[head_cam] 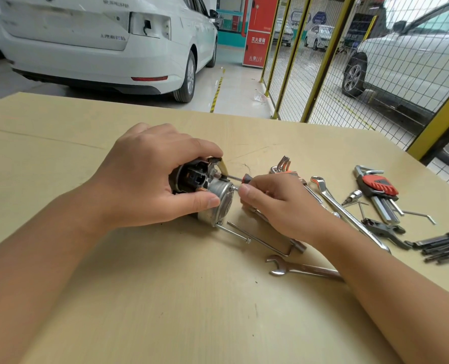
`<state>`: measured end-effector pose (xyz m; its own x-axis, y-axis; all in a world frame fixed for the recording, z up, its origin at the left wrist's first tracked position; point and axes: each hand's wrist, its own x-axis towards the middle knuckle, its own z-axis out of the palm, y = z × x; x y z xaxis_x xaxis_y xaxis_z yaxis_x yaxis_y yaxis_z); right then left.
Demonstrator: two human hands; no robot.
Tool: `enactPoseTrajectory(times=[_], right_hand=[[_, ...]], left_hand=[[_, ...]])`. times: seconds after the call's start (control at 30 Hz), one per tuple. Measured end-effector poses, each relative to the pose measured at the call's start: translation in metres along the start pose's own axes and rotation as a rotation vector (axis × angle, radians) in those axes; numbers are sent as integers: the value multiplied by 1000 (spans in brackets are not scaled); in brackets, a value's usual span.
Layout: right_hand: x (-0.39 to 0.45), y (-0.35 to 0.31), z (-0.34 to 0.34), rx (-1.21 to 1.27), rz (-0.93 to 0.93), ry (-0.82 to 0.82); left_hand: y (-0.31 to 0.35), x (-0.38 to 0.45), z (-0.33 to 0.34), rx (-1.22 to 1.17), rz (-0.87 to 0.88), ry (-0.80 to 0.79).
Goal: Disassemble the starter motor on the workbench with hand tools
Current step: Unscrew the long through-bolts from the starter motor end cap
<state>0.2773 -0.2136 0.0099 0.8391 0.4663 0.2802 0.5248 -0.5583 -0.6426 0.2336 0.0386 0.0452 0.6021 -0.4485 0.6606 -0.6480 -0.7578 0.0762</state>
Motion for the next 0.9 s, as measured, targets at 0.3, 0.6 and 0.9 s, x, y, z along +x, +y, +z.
enactPoseTrajectory(times=[0.3,0.6,0.9], right_hand=[[0,-3,1,-39,-52,147],[0,-1,2,-53,-38,144],[0,-2,1,-16,-6,53]], left_hand=[[0,0,-1,-2,1,3],[0,0,0,-7,0,2],[0,0,0,-10,-1,0]])
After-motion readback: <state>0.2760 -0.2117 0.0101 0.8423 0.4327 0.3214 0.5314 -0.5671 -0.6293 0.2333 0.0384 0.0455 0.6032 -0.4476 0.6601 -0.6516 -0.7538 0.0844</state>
